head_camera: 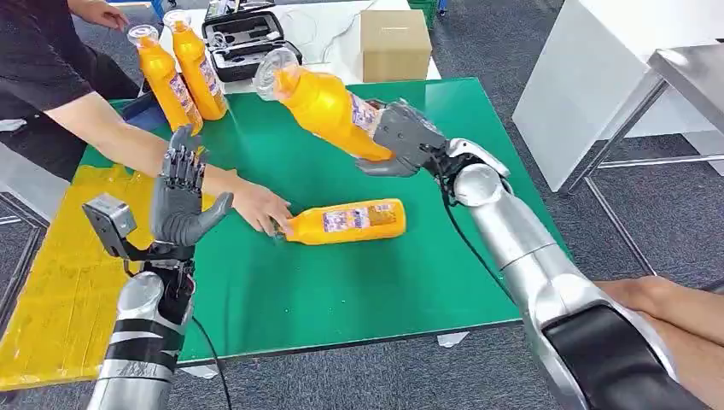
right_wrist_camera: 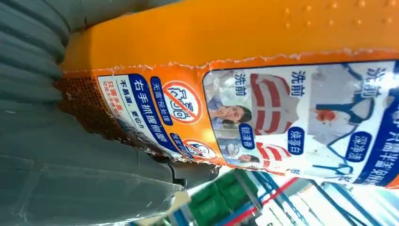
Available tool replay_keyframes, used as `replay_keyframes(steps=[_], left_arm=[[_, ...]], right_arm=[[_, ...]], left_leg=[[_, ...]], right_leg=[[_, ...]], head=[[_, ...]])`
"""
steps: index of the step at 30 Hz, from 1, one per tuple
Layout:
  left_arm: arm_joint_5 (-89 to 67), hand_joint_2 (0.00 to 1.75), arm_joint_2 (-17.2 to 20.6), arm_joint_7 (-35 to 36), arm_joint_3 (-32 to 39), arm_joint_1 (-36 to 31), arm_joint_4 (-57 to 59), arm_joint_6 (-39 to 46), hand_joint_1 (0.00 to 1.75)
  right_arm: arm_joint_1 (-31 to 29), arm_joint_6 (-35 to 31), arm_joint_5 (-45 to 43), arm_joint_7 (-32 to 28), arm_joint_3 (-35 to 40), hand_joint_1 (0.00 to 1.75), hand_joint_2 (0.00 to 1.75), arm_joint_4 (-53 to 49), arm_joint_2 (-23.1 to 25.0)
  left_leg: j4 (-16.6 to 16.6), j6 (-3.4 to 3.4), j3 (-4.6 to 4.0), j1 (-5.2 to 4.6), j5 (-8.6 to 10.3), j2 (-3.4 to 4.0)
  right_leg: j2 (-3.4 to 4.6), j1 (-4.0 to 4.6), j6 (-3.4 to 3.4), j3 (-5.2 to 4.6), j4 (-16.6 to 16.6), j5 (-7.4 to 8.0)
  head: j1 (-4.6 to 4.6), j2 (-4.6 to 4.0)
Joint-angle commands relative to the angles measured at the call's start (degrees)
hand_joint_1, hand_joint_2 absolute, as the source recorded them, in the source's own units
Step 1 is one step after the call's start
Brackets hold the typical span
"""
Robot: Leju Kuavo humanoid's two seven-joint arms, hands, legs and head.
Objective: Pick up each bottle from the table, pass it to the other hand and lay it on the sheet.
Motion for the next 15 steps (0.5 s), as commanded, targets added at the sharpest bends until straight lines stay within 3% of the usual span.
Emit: replay_keyframes(steps=[1,10,15], left_arm=[[5.4,1.75,-1.2,1.7,-4.5,-8.0,11.1,0.6,0.0],[7.5,1.75,-1.9,2.3,-7.1,-7.8,11.4,-2.1,0.0],[7.5,1.75,-1.6,2.3,-7.5,-8.3,12.1,-1.7,0.0]], right_arm=[[-4.9,-2.2,3.4,-2.0,4.8,1.75,1.75,23.1,13.0],[-3.4,-2.1,6.0,-0.5,8.9,1.75,1.75,25.9,18.4],[-1.1,-2.2,8.4,-0.2,14.6,1.75,1.75,23.9,20.7]], left_leg=[[0.0,-0.08,0.22,0.02,-0.08,0.07],[0.0,-0.09,0.17,0.0,-0.07,-0.02],[0.0,-0.09,0.06,0.02,-0.08,0.05]], right_leg=[[0.04,0.04,-0.09,0.18,0.0,-0.06],[-0.06,0.02,-0.11,0.09,0.0,-0.13],[0.02,0.03,-0.12,-0.02,0.0,-0.11]], head=[[0.0,0.0],[0.0,0.0],[0.0,0.0]])
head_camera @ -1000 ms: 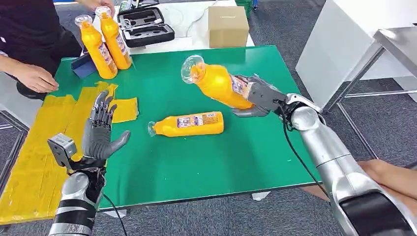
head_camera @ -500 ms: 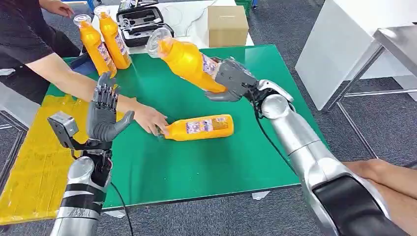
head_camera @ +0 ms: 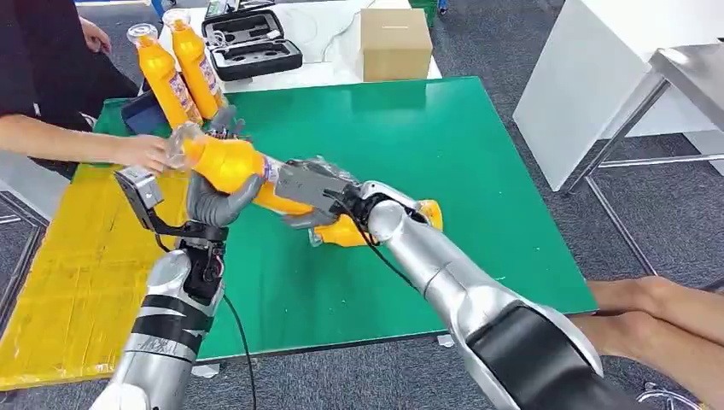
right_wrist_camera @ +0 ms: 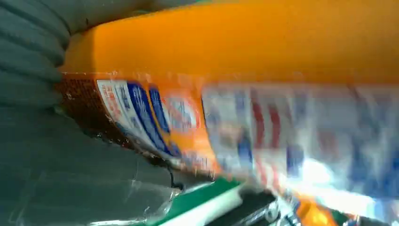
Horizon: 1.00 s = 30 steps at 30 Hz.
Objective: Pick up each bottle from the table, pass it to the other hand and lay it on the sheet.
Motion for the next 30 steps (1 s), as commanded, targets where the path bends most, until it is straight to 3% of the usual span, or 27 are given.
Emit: replay_keyframes(steps=[1,7,13,14,15,30], left_arm=[[-0.2,1.75,0.7,0.4,-2.1,-3.3,5.9,0.4,0.0],[-3.7,1.75,2.0,-1.5,-3.5,-2.4,8.1,-2.6,0.0],[-6.1,1.75,2.7,-1.9,-4.6,-2.6,8.5,-3.7,0.0],[-6.5,1.75,2.8,-2.3,-4.2,-2.5,8.5,-3.5,0.07],[-6.2,1.75,2.8,-2.8,-3.8,-2.3,8.2,-3.8,1.75],[-6.1,1.75,3.9,-3.3,-0.2,-0.5,4.8,-4.7,1.75]], right_arm=[[0.3,0.5,1.7,1.4,11.4,1.75,1.75,4.1,4.8],[0.9,-1.7,-2.8,2.7,22.2,1.75,1.75,1.6,4.8],[-0.3,-1.6,-3.3,2.6,23.5,1.75,1.75,1.8,4.8],[-0.5,-1.7,-3.2,2.7,23.8,1.75,1.75,1.8,4.8],[-0.5,-1.7,-3.2,2.7,23.9,1.75,1.75,1.9,4.8],[-2.2,-5.0,-2.3,1.8,18.5,1.75,1.75,5.0,0.5]], left_leg=[[0.0,-0.03,0.19,0.0,-0.11,0.0],[0.0,-0.04,0.2,0.01,-0.11,0.02],[0.0,-0.04,0.15,0.0,-0.11,-0.05],[0.1,-0.06,0.31,0.01,-0.23,-0.06],[0.1,-0.05,0.24,0.03,-0.2,-0.05],[0.1,-0.03,0.16,0.03,-0.12,-0.14]], right_leg=[[-0.03,0.01,-0.04,0.18,0.0,-0.1],[0.0,0.02,-0.05,0.2,0.0,-0.09],[-0.08,0.02,-0.05,0.14,0.0,-0.13],[-0.1,0.03,-0.09,0.3,0.1,-0.25],[-0.09,0.05,-0.07,0.25,0.1,-0.2],[-0.16,0.05,-0.05,0.19,0.0,-0.15]], head=[[0.0,0.0],[0.0,0.0],[-0.02,0.0],[-0.04,0.0],[-0.02,0.0],[0.0,0.0]])
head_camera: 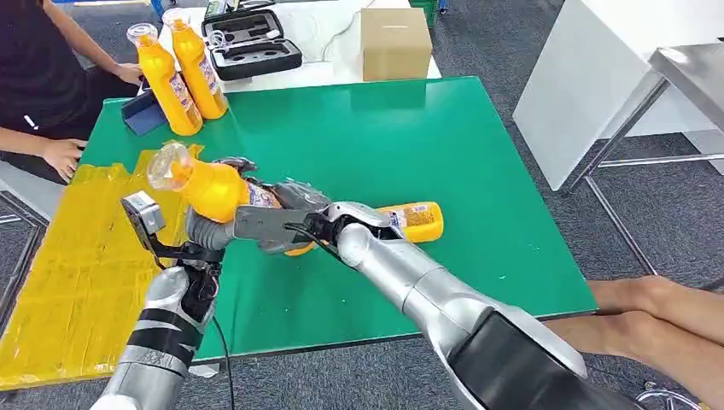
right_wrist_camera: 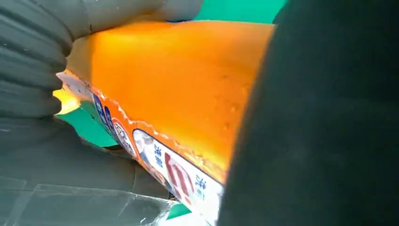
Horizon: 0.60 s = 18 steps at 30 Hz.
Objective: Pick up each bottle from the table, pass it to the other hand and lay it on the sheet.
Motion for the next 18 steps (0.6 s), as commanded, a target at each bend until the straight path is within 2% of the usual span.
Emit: replay_keyframes(steps=[1,7,8,9,10,11,12,13,16,18], left_arm=[[-0.9,1.75,1.0,0.9,0.0,-3.4,1.9,-0.2,1.75],[-0.9,1.75,1.0,0.9,0.0,-3.4,1.9,-0.2,1.75],[-2.3,1.75,1.2,0.9,0.1,-3.5,1.7,1.0,1.75],[-4.5,1.75,1.6,0.7,0.2,-3.7,1.4,3.1,1.75],[-8.0,1.75,2.3,0.8,0.0,-4.3,1.6,6.4,1.75],[-10.8,1.75,2.9,0.8,0.2,-5.2,2.2,9.1,1.75],[-18.1,1.75,4.0,1.1,-0.1,-7.0,3.9,15.9,1.75],[-25.7,1.75,5.0,2.3,0.2,-8.7,6.1,23.5,1.75],[-30.5,1.75,6.1,2.2,3.0,-10.8,9.7,25.4,1.75],[-38.2,1.75,7.7,3.2,4.0,-11.3,12.0,33.4,1.75]], right_arm=[[-2.0,-1.2,1.1,-1.1,1.8,1.75,1.75,3.6,-2.5],[-2.0,-1.2,1.1,-1.1,1.8,1.75,1.75,3.5,-2.3],[-1.7,-4.2,2.0,0.3,0.5,1.66,1.75,3.5,-2.8],[-1.5,-5.5,2.6,0.5,-0.9,1.17,1.75,3.2,-3.3],[-1.2,-5.7,1.8,0.5,-3.1,0.0,1.75,3.1,-3.9],[-1.2,-5.8,1.7,0.5,-4.6,0.0,1.75,3.1,-4.6],[-1.2,-5.8,0.9,0.2,-7.2,0.0,1.75,3.2,-5.3],[-1.1,-5.4,0.1,-0.8,-9.8,0.0,0.0,3.1,-6.1],[-1.2,-4.6,1.0,-1.7,-12.6,0.0,0.0,2.9,-6.8],[-0.9,-4.2,1.2,-2.3,-14.5,0.0,0.0,2.0,-7.5]], left_leg=[[0.0,-0.02,0.17,0.02,-0.1,-0.17],[0.1,-0.04,0.45,0.03,-0.31,-0.18],[0.2,-0.05,0.5,0.05,-0.36,-0.19],[0.1,-0.03,0.23,0.02,-0.14,-0.14],[0.1,-0.04,0.33,0.04,-0.21,-0.19],[0.1,-0.03,0.21,0.04,-0.12,-0.18],[0.1,-0.04,0.29,0.07,-0.2,-0.24],[0.0,-0.03,0.18,0.05,-0.08,-0.25],[0.1,-0.02,0.24,0.04,-0.06,-0.31],[0.1,-0.02,0.24,0.04,-0.08,-0.15]], right_leg=[[-0.2,0.03,-0.04,0.22,0.0,-0.15],[-0.24,0.06,-0.08,0.5,0.1,-0.34],[-0.26,0.08,-0.1,0.56,0.1,-0.39],[-0.18,0.04,-0.05,0.25,0.1,-0.17],[-0.24,0.06,-0.07,0.38,0.1,-0.25],[-0.22,0.06,-0.05,0.26,0.0,-0.17],[-0.29,0.09,-0.07,0.37,0.1,-0.25],[-0.29,0.07,-0.05,0.24,0.0,-0.15],[-0.38,0.05,-0.06,0.33,0.1,-0.21],[-0.2,0.06,-0.07,0.29,0.1,-0.14]], head=[[0.0,0.0],[0.02,0.0],[0.0,0.0],[0.0,0.0],[0.02,0.0],[0.0,0.0],[0.0,0.0],[0.0,0.0],[0.04,0.0],[0.02,0.0]])
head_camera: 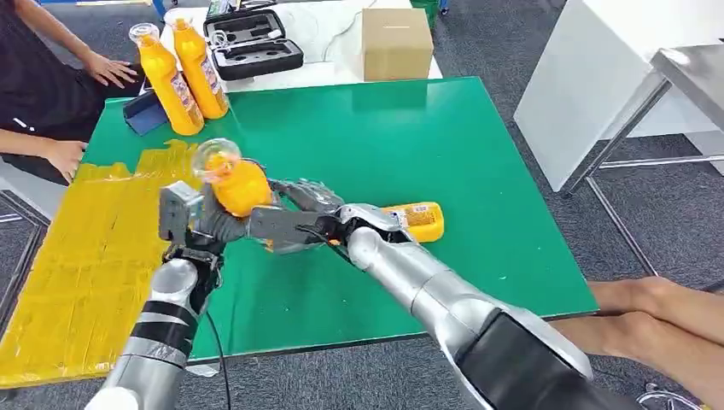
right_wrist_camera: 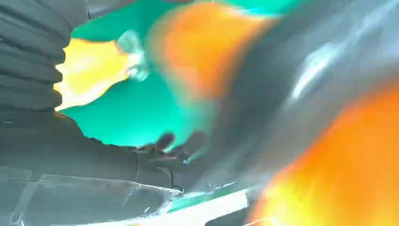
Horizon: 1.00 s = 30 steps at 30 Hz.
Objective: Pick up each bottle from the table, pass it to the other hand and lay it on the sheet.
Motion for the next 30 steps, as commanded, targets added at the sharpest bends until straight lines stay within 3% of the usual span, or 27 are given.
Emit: replay_keyframes(steps=[1,7,13,14,20,25,30], left_arm=[[-21.5,1.75,7.0,2.2,4.2,-8.2,12.4,19.8,1.75],[-35.1,1.75,8.5,3.0,4.8,-6.6,13.0,26.7,1.75],[-37.4,1.75,8.5,3.8,4.6,-6.8,13.5,27.3,1.75],[-40.3,1.75,8.9,5.5,4.1,-7.0,14.2,28.5,1.75],[-59.6,1.75,11.5,14.3,-0.2,-11.6,29.3,31.2,1.75],[-64.3,1.75,13.0,18.2,0.2,-13.6,40.3,27.5,1.75],[-65.9,1.75,14.7,20.3,0.4,-12.7,43.2,25.1,1.75]], right_arm=[[-1.4,1.7,0.6,-2.3,-10.9,0.0,0.0,0.9,-4.9],[-0.4,3.1,1.6,-3.2,-13.8,0.0,0.0,-0.6,-7.1],[-0.2,3.0,2.2,-3.3,-13.9,0.0,0.0,-0.3,-6.8],[-0.1,3.2,2.8,-3.3,-13.9,0.0,1.75,-0.2,-6.7],[-0.6,5.7,4.4,-3.8,-13.3,0.0,1.75,2.1,-6.0],[-1.5,6.6,4.7,-4.0,-12.4,0.0,1.75,2.9,-4.8],[-1.8,7.7,5.0,-4.2,-11.3,0.0,1.75,2.6,-5.0]], left_leg=[[0.0,-0.04,0.24,-0.02,-0.1,0.0],[0.0,-0.06,0.4,0.02,-0.15,-0.07],[0.1,-0.05,0.33,0.01,-0.16,-0.07],[0.1,-0.05,0.26,0.02,-0.14,-0.07],[0.0,-0.06,0.18,0.0,-0.02,-0.09],[0.1,-0.08,0.37,-0.02,-0.16,-0.01],[0.0,-0.07,0.31,0.0,-0.15,0.15]], right_leg=[[-0.03,0.0,-0.05,0.2,0.0,-0.07],[-0.13,0.04,-0.07,0.4,0.0,-0.17],[-0.12,0.02,-0.06,0.35,0.1,-0.21],[-0.12,0.02,-0.05,0.29,0.1,-0.18],[-0.12,0.01,-0.04,0.18,0.0,-0.09],[-0.06,0.0,-0.07,0.33,0.1,-0.19],[0.07,0.01,-0.06,0.24,0.1,-0.14]], head=[[-0.04,0.0],[-0.02,0.0],[0.0,0.0],[0.0,0.0],[0.0,0.0],[0.0,0.0],[-0.02,0.0]])
